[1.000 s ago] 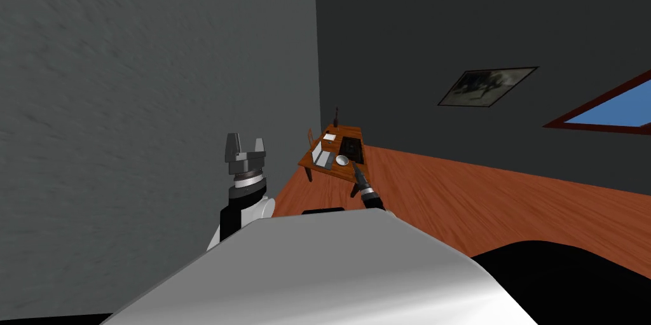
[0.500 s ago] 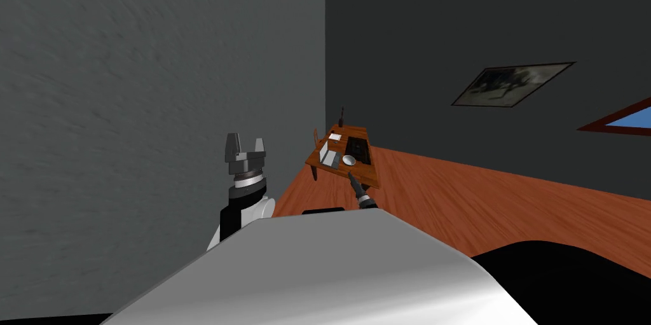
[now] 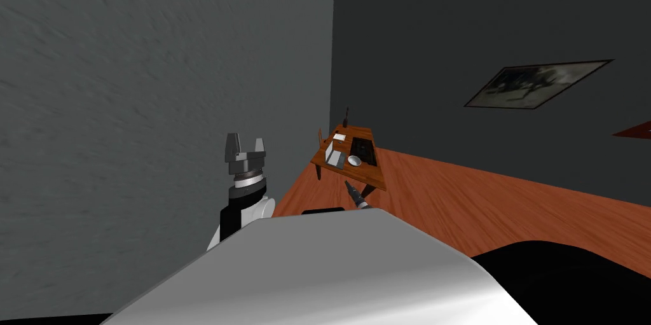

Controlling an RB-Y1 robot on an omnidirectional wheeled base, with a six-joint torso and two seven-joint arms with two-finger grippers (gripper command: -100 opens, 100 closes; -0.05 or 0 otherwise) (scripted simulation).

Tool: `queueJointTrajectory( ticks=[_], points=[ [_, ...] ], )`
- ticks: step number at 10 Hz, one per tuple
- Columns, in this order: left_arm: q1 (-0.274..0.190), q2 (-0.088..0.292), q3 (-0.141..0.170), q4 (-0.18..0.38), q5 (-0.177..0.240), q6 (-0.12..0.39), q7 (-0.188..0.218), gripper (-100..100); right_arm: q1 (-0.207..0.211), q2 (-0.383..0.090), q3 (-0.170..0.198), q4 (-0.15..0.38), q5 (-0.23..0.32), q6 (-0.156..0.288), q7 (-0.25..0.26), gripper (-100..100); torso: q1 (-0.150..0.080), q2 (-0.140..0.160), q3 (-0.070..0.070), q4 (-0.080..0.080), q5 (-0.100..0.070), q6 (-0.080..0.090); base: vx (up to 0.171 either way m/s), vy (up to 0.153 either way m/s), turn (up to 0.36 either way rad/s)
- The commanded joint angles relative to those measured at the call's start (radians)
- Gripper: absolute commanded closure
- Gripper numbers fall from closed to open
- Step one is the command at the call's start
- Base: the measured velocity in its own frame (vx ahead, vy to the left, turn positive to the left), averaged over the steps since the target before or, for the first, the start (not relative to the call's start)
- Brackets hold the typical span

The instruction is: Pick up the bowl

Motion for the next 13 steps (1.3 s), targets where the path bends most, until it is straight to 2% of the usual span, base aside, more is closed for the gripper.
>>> queueJointTrajectory(
  ticks=[1, 2, 3, 4, 7, 8, 10, 11, 13],
  points=[
    [0.0, 0.0, 0.0, 0.0, 0.0, 0.0, 0.0, 0, -0.008, -0.003, 0.003, 0.037, 0.002, -0.001, 0.003, -100, 0.0, 0.0, 0.0, 0.0, 0.0, 0.0, 0.001, 0.055, -0.007],
    [0.0, 0.0, 0.0, 0.0, 0.0, 0.0, 0.0, 0, -0.016, -0.022, 0.032, 0.068, 0.021, 0.005, 0.029, -100, -0.002, 0.0, 0.0, 0.0, 0.0, 0.0, -0.001, 0.103, 0.143],
    [0.0, 0.0, 0.0, 0.0, 0.0, 0.0, 0.0, 0, -0.016, -0.022, 0.032, 0.094, 0.021, 0.005, 0.029, -100, 0.0, 0.0, 0.0, 0.0, 0.0, 0.0, 0.009, 0.1, 0.082],
    [0.0, 0.0, 0.0, 0.0, 0.0, 0.0, 0.0, 0, -0.025, -0.043, 0.061, 0.133, 0.041, 0.01, 0.053, -100, 0.0, -0.001, 0.0, 0.0, 0.0, 0.0, 0.018, 0.118, 0.149],
    [0.0, 0.0, 0.0, 0.0, 0.0, 0.0, 0.0, 0, -0.025, -0.043, 0.061, 0.175, 0.041, 0.01, 0.053, -100, -0.003, -0.001, -0.001, 0.0, 0.0, 0.0, 0.012, 0.049, 0.02],
    [0.0, 0.0, 0.0, 0.0, 0.0, 0.0, 0.0, 0, -0.034, -0.065, 0.089, 0.216, 0.063, 0.015, 0.077, -100, -0.006, 0.0, 0.0, 0.0, -0.001, 0.0, 0.01, 0.068, 0.144],
    [0.0, 0.0, 0.0, 0.0, 0.0, 0.0, 0.0, 0, -0.034, -0.065, 0.089, 0.244, 0.063, 0.015, 0.077, -100, -0.002, -0.001, 0.0, 0.0, 0.0, 0.0, 0.013, 0.059, 0.049],
    [0.0, 0.0, 0.0, 0.0, 0.0, 0.0, 0.0, 0, -0.044, -0.089, 0.116, 0.279, 0.085, 0.021, 0.101, -100, -0.004, -0.001, 0.0, 0.0, -0.001, 0.0, 0.01, 0.077, 0.173],
    [0.0, 0.0, 0.0, 0.0, 0.0, 0.0, 0.0, 0, -0.044, -0.089, 0.116, 0.312, 0.085, 0.021, 0.101, -100, -0.002, -0.001, -0.001, 0.0, 0.0, 0.0, 0.019, 0.056, 0.032]
  ],
)
